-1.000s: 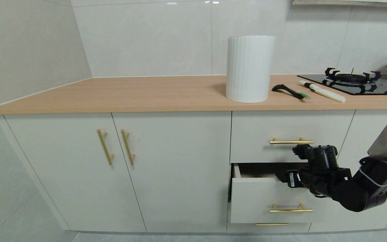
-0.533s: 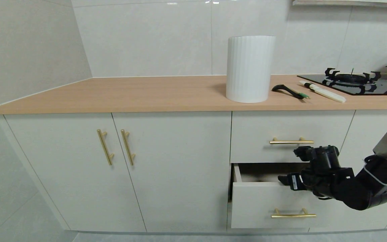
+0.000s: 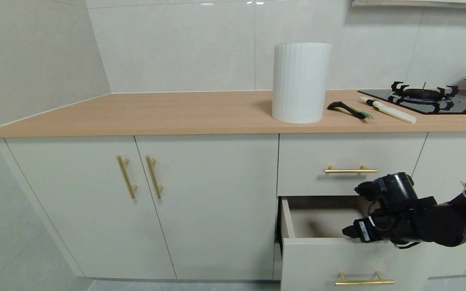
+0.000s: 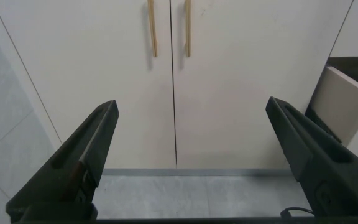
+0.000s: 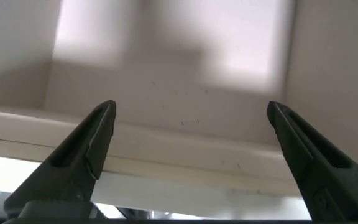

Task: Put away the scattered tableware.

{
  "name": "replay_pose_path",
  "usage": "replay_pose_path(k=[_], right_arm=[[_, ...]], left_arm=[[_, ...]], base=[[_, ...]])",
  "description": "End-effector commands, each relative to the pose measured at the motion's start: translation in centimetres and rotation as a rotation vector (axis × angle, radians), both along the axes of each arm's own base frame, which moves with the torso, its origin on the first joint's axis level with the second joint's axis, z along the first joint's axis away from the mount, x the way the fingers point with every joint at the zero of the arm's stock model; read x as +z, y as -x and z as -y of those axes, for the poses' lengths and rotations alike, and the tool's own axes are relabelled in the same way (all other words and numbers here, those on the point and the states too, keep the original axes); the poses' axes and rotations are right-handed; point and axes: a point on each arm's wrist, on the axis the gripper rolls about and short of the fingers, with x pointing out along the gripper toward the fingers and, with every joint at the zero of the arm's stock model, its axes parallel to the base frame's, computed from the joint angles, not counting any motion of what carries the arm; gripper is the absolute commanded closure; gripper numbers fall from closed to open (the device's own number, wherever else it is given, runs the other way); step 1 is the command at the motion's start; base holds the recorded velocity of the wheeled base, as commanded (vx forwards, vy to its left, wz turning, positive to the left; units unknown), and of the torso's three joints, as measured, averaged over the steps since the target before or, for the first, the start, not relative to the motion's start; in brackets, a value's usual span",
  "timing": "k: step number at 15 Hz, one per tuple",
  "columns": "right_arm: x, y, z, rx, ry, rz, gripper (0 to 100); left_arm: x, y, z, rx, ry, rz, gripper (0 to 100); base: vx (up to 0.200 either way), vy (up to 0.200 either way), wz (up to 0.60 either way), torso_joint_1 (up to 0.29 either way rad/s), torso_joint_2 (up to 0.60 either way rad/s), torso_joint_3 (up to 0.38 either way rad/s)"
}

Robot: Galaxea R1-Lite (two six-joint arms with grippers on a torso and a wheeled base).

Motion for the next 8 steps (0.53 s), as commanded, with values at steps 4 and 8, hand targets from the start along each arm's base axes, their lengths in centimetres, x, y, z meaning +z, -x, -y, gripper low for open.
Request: replay_pose_path(k=[4,8], right_arm=[[1.4,2.0,-0.8,0.064,0.044,-0.079,0],[2.1,3.8,-1.2,0.126,0.1,-0.17,0]], left_arm=[[0.0,0.0,0.0,0.0,0.0,-0.001,0],[0.0,0.0,0.0,0.0,0.0,-0.001,0]], base=[[0.0,0.0,0.0,0.0,0.0,0.0],[0.0,0.0,0.0,0.0,0.0,0.0]])
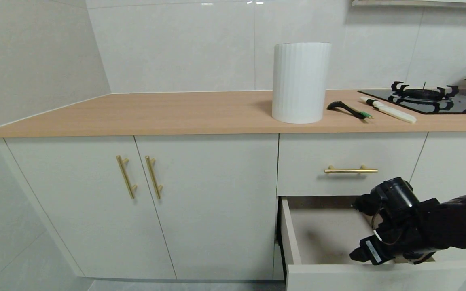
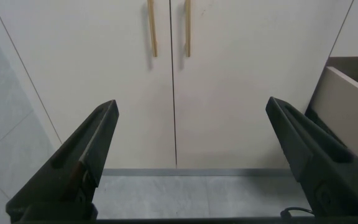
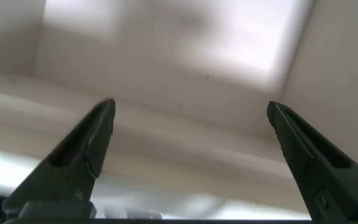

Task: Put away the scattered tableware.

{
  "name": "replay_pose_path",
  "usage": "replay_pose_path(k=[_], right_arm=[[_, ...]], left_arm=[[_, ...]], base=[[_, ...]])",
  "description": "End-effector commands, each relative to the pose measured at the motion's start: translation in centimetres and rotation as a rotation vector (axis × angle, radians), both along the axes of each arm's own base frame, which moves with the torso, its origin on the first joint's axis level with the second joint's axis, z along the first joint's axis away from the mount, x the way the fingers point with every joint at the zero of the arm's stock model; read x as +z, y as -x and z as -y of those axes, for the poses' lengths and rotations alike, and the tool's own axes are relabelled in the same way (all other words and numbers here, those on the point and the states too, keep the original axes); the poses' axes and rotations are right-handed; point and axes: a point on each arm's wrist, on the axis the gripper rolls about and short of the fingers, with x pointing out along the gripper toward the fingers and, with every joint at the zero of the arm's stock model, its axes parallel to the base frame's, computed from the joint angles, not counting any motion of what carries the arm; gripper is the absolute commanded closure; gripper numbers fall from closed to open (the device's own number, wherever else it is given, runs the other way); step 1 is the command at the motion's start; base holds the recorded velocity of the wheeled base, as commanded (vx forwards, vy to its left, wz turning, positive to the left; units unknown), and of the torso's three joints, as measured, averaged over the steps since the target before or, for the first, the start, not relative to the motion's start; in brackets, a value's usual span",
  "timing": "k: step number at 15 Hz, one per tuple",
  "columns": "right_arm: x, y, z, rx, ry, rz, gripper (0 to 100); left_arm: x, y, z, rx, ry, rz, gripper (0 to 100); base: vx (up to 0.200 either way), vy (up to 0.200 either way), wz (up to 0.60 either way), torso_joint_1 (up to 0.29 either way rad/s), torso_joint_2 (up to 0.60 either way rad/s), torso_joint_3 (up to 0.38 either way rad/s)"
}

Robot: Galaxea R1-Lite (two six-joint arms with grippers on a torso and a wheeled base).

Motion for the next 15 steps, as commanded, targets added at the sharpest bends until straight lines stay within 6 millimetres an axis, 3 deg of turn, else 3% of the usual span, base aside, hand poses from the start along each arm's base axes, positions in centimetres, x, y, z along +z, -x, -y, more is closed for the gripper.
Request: replay_pose_path(k=[1,11,15], right_arm=[[1.1,0.8,-0.3,0.033,0.009,0.001,0],[1.2,5.7,-1.7,0.26,0.16,-0.295,0],[2.4,4.2,-1.8,0.178,0.112,-0.233,0]], left_arm=[[0.0,0.0,0.0,0.0,0.0,-0.001,0],[0.0,0.0,0.0,0.0,0.0,-0.001,0],[0.0,0.0,0.0,0.0,0.0,-0.001,0]], base=[[0.0,0.0,0.0,0.0,0.0,0.0],[0.0,0.0,0.0,0.0,0.0,0.0],[0.0,0.0,0.0,0.0,0.0,0.0]])
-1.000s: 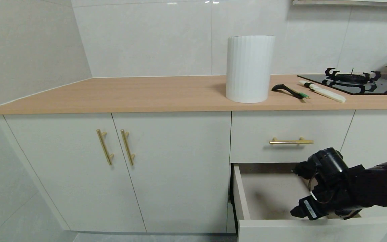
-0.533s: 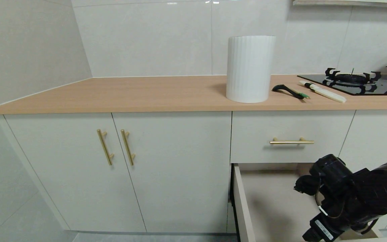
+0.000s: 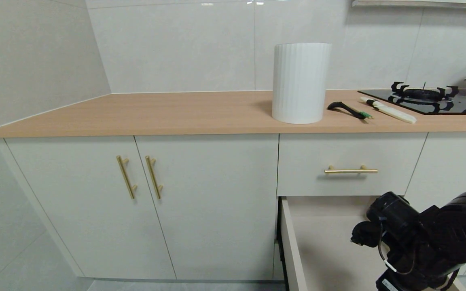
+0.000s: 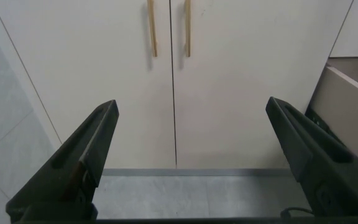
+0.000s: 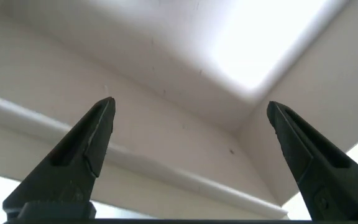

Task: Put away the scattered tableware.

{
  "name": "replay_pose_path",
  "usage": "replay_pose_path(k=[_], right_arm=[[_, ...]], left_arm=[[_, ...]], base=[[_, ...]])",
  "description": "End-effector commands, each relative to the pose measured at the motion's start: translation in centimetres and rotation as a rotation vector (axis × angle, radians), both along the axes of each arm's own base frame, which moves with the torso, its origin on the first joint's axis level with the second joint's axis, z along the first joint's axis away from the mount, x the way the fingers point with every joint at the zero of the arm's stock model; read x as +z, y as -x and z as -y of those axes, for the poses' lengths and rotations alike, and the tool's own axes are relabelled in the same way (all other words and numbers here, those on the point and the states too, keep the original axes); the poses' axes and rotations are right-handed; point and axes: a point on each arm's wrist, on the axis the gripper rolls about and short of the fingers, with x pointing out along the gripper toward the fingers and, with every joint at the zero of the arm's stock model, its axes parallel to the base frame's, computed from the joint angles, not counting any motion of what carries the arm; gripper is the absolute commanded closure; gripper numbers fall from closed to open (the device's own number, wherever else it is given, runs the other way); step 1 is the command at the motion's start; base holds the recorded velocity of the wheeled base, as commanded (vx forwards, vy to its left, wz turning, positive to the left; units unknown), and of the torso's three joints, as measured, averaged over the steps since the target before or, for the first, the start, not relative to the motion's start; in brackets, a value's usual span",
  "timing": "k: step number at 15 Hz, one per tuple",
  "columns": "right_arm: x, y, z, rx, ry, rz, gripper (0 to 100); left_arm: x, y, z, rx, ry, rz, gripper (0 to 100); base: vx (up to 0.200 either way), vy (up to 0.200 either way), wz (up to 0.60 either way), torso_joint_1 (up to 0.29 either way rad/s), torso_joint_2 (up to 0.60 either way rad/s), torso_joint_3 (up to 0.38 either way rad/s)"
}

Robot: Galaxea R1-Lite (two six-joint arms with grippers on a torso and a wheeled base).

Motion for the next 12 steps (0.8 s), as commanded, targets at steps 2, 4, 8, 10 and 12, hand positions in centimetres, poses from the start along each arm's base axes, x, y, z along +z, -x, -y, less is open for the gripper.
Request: replay_pose_path(k=[2,4,8,10,12], right_arm=[[2.3,-2.0,-0.6,-0.173,-0.105,0.123,0],[4.6,-2.9,-0.1,-0.276,-0.201,0.232,0],[6.7,-3.5,1.4,-0.33,-0.281,0.396,0],[7.0,-3.4,1.4,-0.329,-0.29,0.415,0],[7.0,-3.4,1.5,-0.33,-0.294,0.432,0]], left_arm=[[0.0,0.0,0.0,0.0,0.0,-0.001,0],[0.0,0.0,0.0,0.0,0.0,-0.001,0],[0.0,0.0,0.0,0.0,0.0,-0.001,0],[0.0,0.0,0.0,0.0,0.0,-0.001,0],[0.0,0.0,0.0,0.0,0.0,-0.001,0]], base=[[0.0,0.0,0.0,0.0,0.0,0.0],[0.0,0.0,0.0,0.0,0.0,0.0],[0.0,0.0,0.0,0.0,0.0,0.0],[0.0,0.0,0.0,0.0,0.0,0.0],[0.0,0.0,0.0,0.0,0.0,0.0]])
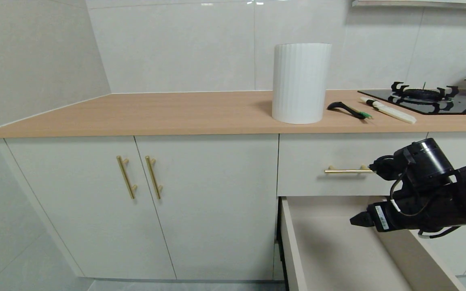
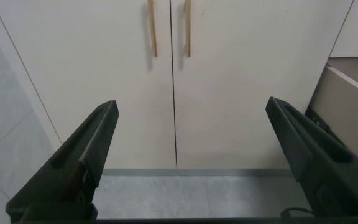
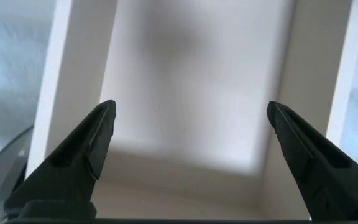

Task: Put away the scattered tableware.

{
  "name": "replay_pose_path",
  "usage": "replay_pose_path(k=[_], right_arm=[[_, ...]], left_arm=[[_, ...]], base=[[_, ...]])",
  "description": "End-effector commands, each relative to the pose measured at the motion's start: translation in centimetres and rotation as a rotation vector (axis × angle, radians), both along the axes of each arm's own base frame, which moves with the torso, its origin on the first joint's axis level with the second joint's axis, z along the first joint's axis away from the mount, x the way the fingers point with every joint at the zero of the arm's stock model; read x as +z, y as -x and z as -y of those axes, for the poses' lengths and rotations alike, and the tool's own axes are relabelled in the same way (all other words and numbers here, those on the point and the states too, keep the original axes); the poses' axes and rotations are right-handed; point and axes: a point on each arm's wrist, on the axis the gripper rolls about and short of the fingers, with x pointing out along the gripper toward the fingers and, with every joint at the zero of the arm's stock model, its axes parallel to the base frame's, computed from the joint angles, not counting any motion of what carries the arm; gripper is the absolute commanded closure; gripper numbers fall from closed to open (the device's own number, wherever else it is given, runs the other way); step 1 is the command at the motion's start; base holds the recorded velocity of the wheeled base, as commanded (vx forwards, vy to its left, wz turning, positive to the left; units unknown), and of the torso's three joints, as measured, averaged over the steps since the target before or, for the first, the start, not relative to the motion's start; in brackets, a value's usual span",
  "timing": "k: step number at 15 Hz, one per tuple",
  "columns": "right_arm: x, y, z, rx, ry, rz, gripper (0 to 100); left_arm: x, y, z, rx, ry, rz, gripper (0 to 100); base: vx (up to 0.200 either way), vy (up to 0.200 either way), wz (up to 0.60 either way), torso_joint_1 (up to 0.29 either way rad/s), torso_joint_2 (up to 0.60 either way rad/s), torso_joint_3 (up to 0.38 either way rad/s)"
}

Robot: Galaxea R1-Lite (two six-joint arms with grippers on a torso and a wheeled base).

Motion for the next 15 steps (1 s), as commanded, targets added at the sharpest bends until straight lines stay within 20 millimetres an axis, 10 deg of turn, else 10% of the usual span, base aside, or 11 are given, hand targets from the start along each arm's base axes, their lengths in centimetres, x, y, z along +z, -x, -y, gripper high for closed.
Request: replay_pose_path(k=[1,15], right_arm=[[0.2,0.15,0.07,-0.002,-0.003,0.011,0],[0.73,0.28,0.16,-0.004,-0.008,0.031,0]], left_arm=[[0.0,-0.01,0.0,0.0,0.0,-0.001,0],[0.0,-0.01,0.0,0.0,0.0,-0.001,0]], base=[[0.0,0.0,0.0,0.027,-0.17,-0.129],[0.0,0.0,0.0,0.153,-0.44,-0.281]])
